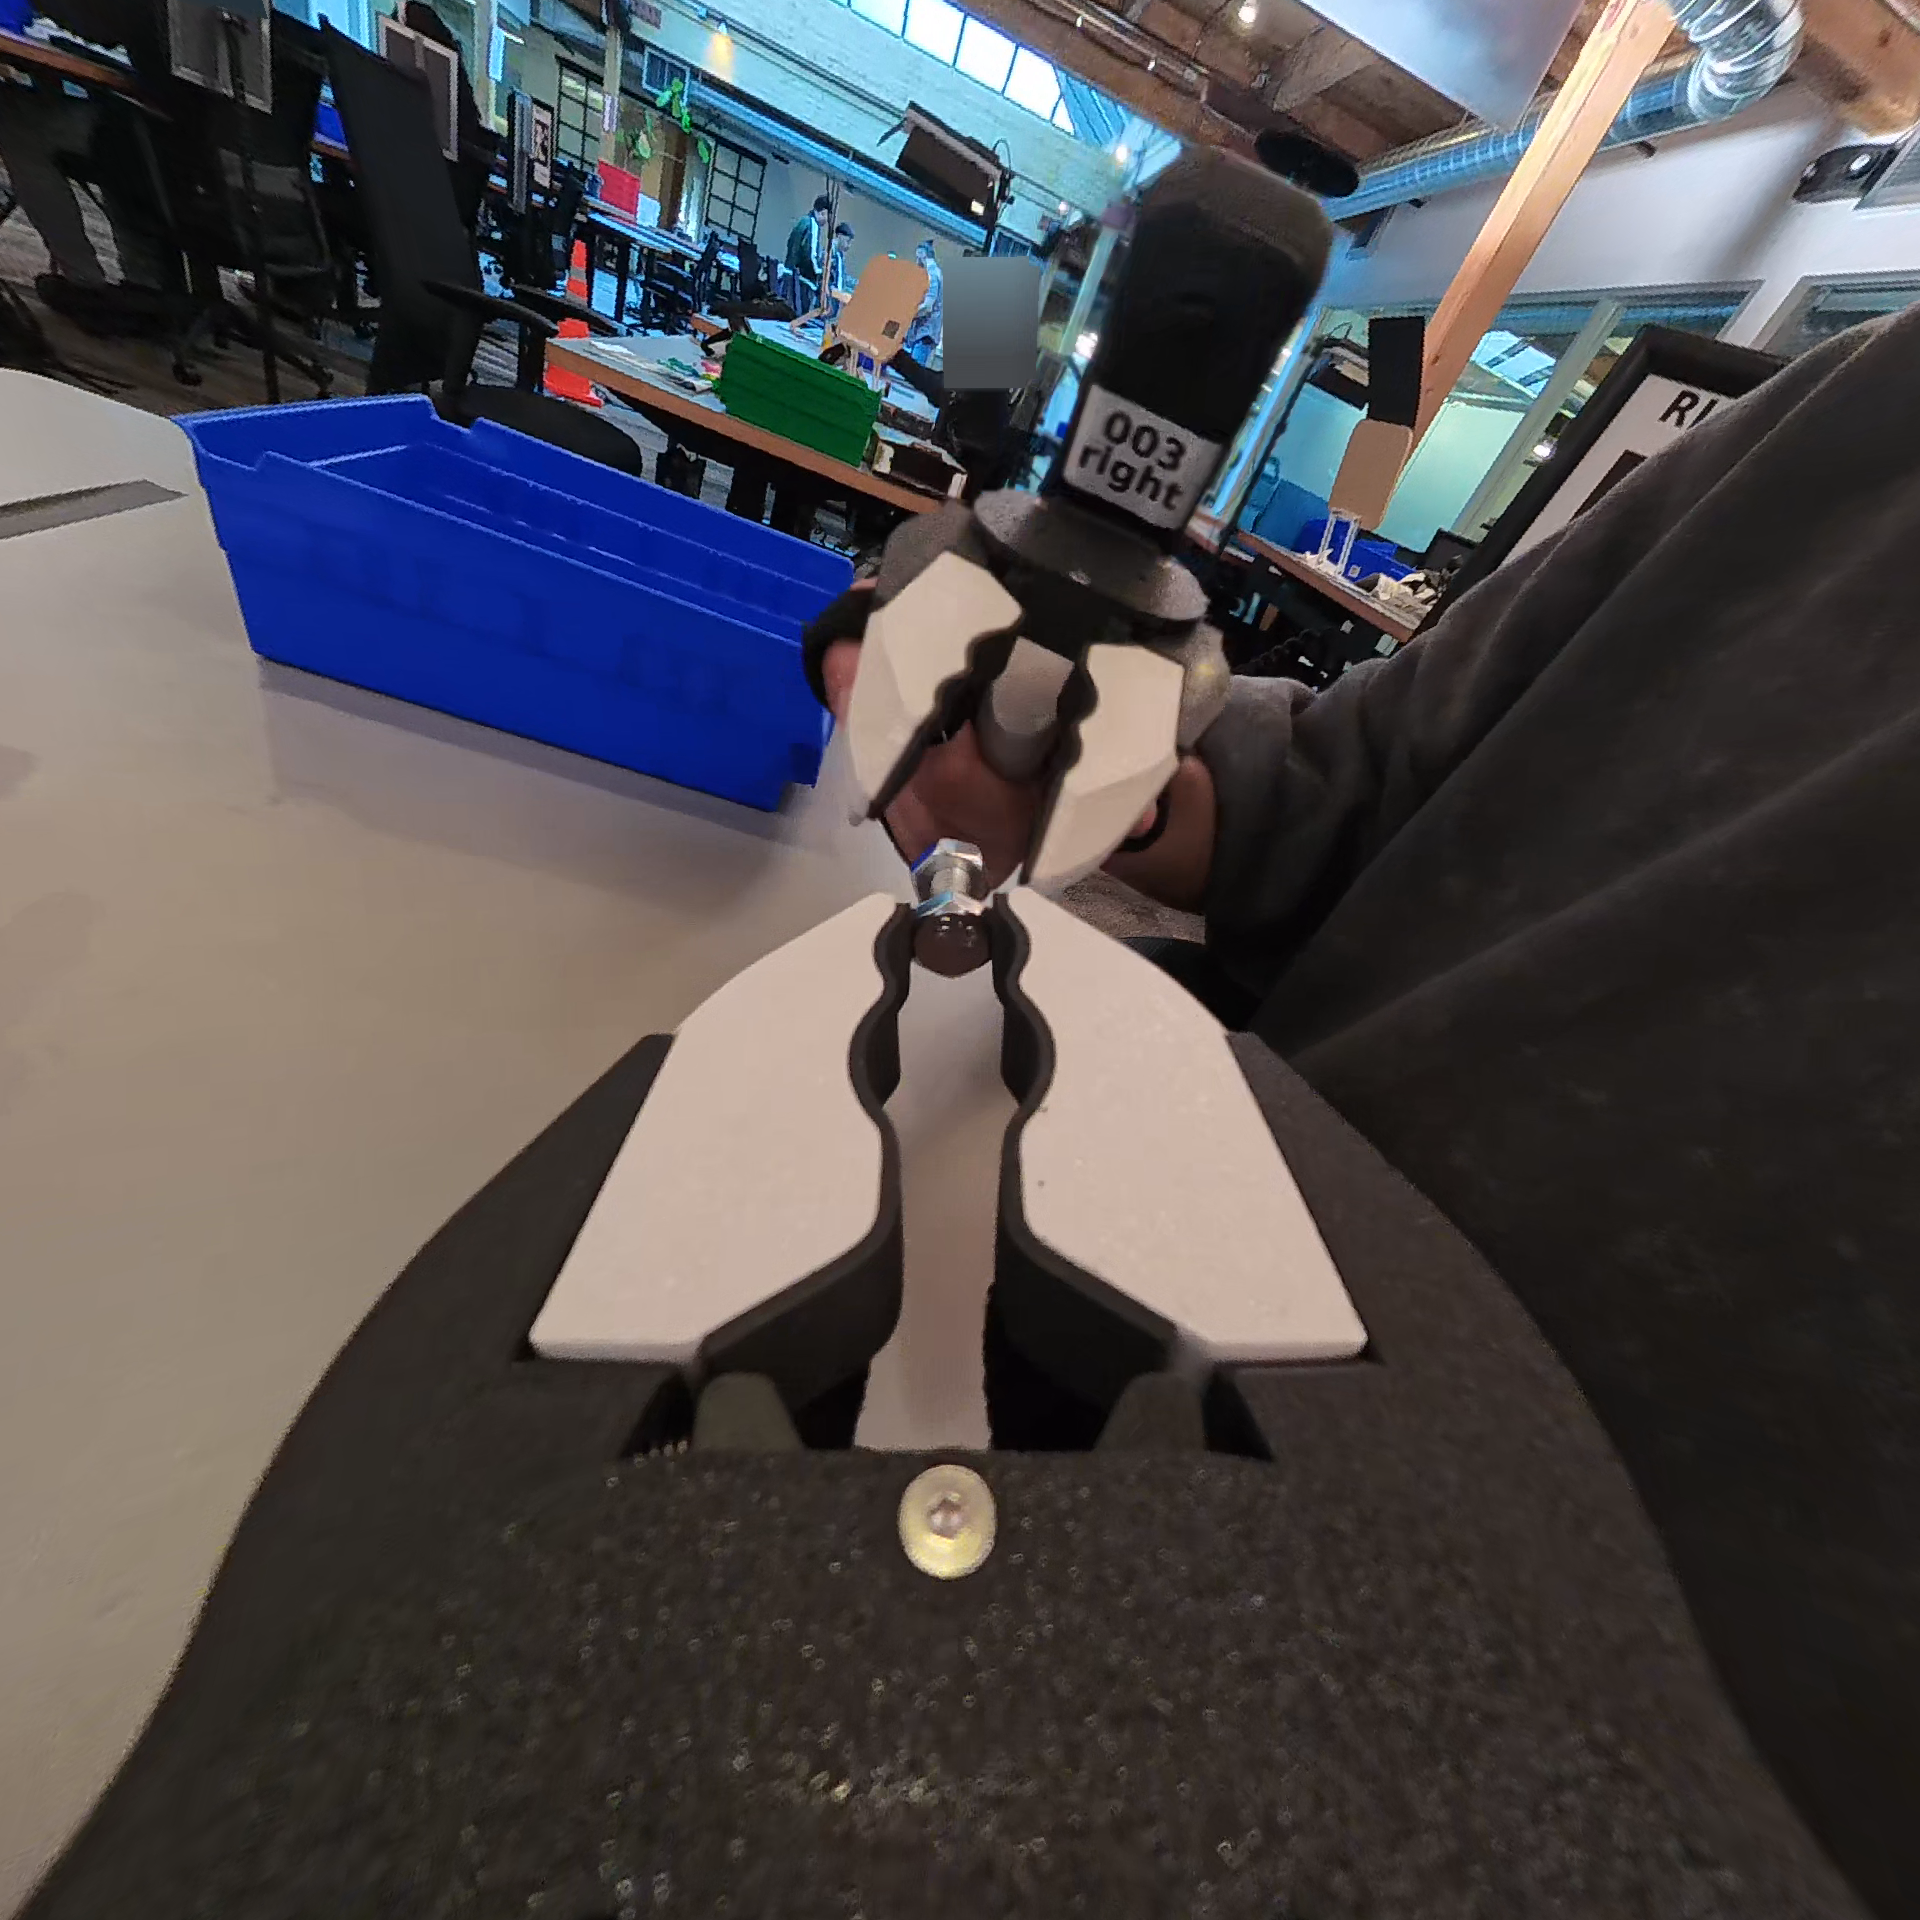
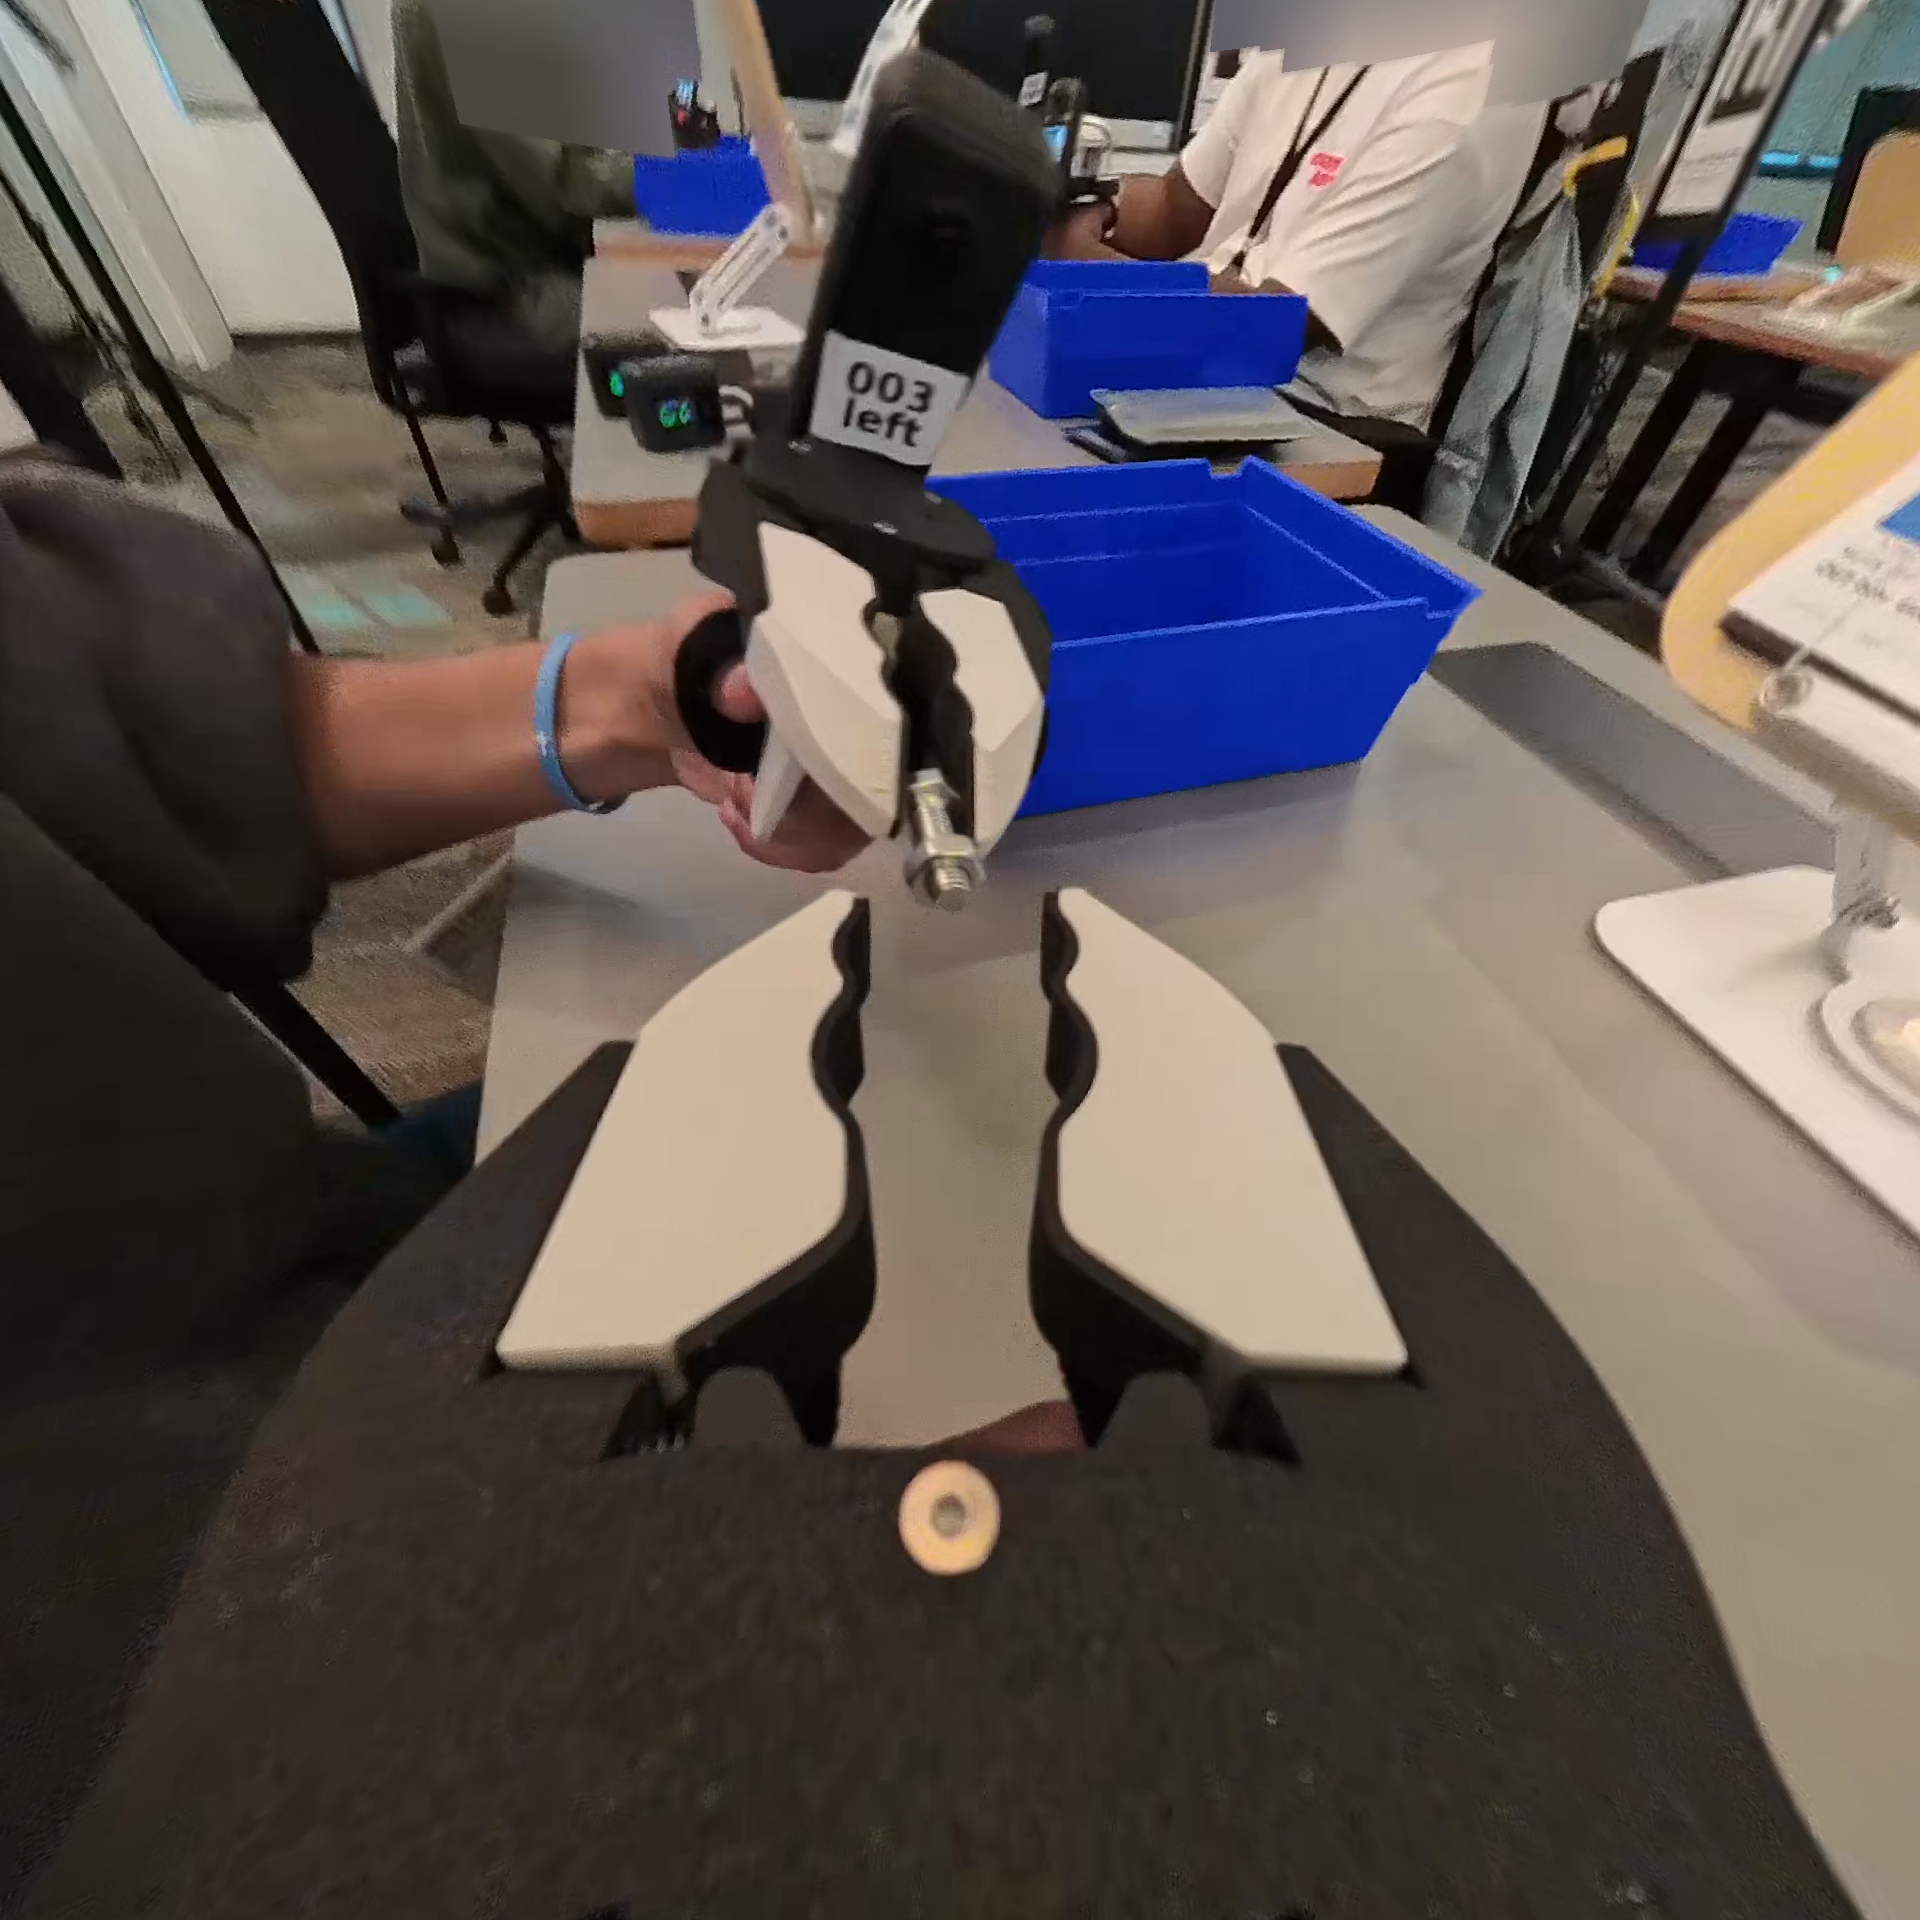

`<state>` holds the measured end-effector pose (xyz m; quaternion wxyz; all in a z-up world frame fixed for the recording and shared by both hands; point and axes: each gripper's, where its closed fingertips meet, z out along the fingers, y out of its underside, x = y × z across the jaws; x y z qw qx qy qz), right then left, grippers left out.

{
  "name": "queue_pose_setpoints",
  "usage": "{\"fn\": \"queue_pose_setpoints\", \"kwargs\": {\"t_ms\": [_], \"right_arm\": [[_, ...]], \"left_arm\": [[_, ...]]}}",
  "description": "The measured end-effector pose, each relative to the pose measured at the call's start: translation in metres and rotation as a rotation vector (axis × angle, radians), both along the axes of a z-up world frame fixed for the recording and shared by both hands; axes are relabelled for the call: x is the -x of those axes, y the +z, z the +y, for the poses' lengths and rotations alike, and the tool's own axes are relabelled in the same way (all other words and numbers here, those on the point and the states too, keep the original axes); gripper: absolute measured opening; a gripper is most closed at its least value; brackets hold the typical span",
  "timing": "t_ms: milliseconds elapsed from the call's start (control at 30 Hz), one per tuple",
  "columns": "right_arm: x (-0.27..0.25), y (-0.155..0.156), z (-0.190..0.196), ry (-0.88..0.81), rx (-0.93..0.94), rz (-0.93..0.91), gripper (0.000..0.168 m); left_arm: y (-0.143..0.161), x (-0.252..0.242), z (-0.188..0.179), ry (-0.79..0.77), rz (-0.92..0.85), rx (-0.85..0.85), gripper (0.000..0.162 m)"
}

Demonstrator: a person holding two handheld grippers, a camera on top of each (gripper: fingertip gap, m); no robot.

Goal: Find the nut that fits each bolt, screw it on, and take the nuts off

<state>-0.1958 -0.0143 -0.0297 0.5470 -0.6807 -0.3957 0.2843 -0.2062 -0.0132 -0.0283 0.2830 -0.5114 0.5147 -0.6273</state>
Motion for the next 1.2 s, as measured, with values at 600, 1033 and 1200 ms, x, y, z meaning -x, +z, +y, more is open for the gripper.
{"fn": "queue_pose_setpoints", "kwargs": {"t_ms": [600,1033,1200], "right_arm": [[-0.030,0.007,0.000,-0.047,0.047,0.180,0.015],[-0.379,-0.039,0.013,-0.969,0.333,-0.158,0.015],[-0.380,-0.115,0.024,-0.810,0.725,-0.148,0.016]], "left_arm": [[0.003,0.007,0.021,0.216,0.065,0.009,0.042],[-0.073,0.012,-0.008,0.394,0.246,-0.016,0.041],[-0.070,0.013,-0.009,0.378,0.257,-0.021,0.041]]}}
